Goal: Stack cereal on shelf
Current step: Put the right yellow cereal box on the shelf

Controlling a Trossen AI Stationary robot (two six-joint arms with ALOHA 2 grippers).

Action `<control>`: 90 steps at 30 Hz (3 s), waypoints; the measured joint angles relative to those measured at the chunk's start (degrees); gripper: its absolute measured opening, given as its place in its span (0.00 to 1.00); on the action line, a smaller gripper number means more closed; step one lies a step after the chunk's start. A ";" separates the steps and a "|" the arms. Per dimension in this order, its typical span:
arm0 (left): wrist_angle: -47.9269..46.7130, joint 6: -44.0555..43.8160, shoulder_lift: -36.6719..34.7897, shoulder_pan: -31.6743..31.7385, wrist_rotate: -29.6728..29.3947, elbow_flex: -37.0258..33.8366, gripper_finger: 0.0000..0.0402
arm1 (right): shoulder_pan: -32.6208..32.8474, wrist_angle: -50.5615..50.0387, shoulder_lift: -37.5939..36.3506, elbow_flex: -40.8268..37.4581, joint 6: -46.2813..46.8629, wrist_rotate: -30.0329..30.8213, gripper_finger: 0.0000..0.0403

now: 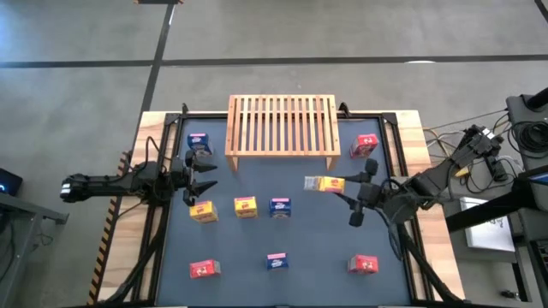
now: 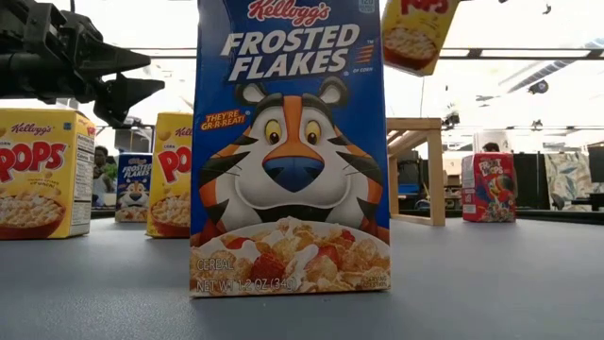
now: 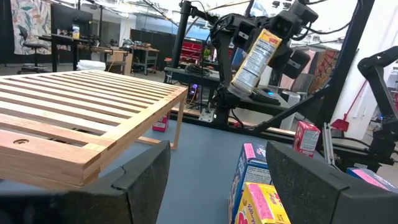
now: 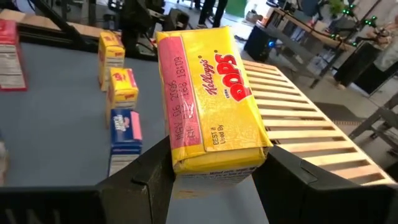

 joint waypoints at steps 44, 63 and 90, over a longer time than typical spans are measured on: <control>0.00 0.02 0.02 0.00 0.01 0.00 0.62 | -64.69 8.95 4.03 7.28 -26.65 -43.83 0.45; 0.00 0.00 0.02 0.00 0.01 0.00 0.62 | -80.89 -6.35 20.91 25.96 -32.31 -70.08 0.45; 0.00 0.00 0.02 0.00 0.01 0.00 0.62 | -87.03 -6.35 24.94 26.56 -37.71 -78.10 0.48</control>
